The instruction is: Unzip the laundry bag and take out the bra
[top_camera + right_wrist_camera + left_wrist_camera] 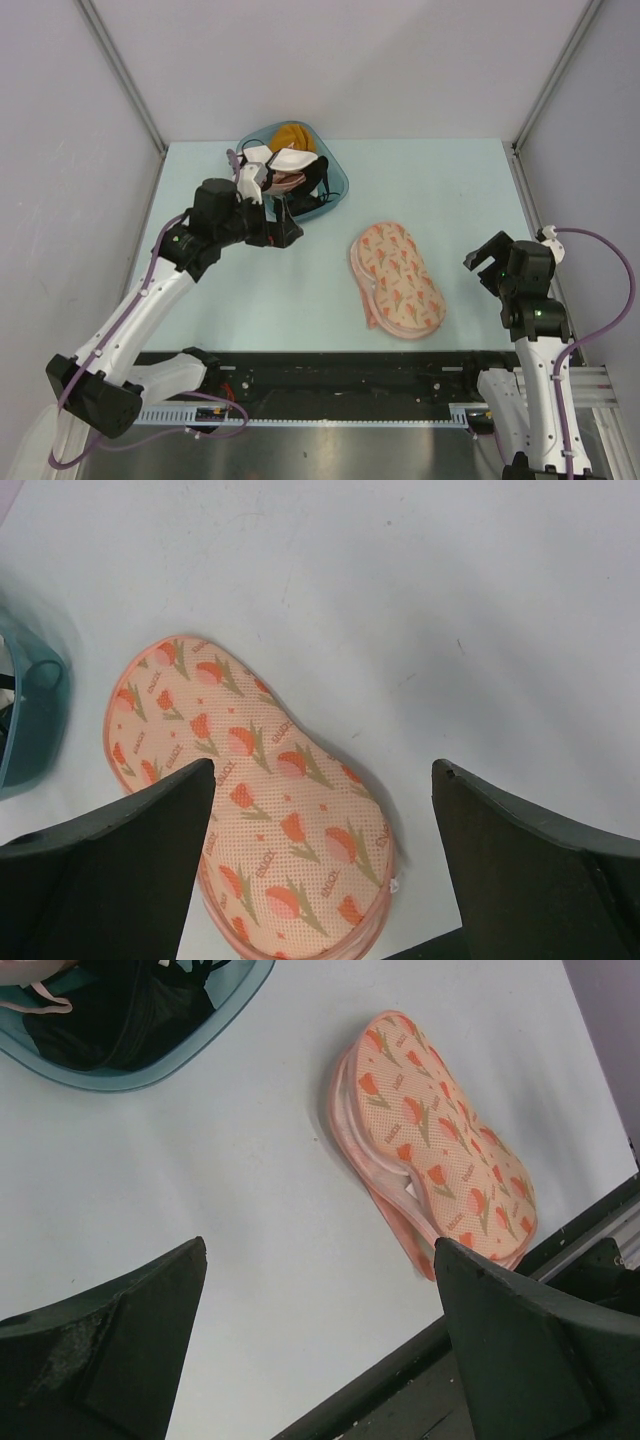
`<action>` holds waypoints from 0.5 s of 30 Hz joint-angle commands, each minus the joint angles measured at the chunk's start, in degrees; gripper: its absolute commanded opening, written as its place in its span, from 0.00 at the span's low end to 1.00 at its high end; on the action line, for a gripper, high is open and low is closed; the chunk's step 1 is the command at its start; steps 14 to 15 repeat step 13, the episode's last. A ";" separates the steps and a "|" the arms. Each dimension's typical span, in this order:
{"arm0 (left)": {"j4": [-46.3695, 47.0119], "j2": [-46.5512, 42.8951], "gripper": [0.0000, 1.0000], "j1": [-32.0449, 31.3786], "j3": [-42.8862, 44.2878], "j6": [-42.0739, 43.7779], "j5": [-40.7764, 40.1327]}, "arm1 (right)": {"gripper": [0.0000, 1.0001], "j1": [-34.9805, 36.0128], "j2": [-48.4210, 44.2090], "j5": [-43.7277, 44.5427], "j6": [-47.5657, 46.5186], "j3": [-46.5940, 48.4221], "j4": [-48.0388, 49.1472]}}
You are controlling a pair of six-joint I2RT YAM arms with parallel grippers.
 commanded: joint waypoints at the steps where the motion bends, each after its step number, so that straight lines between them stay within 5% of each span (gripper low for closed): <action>1: 0.47 -0.49 1.00 -0.08 -0.40 1.86 0.19 | 0.93 -0.23 0.07 1.10 0.05 0.19 -0.13; 15: 1.09 -1.11 1.00 -0.08 -1.89 1.07 -1.05 | 0.92 -0.14 0.86 0.93 0.40 -0.16 -0.04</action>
